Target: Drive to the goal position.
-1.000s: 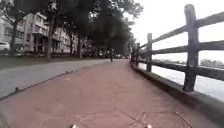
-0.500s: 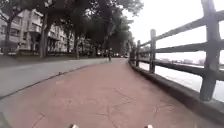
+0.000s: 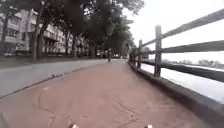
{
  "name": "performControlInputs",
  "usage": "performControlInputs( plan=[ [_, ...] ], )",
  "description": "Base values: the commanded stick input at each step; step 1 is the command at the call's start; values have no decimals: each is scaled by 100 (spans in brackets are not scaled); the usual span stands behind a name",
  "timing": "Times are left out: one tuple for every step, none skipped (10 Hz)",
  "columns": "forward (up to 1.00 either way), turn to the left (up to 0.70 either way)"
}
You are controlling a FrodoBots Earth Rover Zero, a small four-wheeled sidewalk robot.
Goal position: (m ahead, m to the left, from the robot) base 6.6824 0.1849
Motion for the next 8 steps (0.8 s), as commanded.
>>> performControlInputs(
  plan=[
    [85, 0],
    [85, 0],
    [85, 0],
    [85, 0],
    [85, 0],
    [85, 0],
    [85, 0],
    [85, 0]
  ],
)
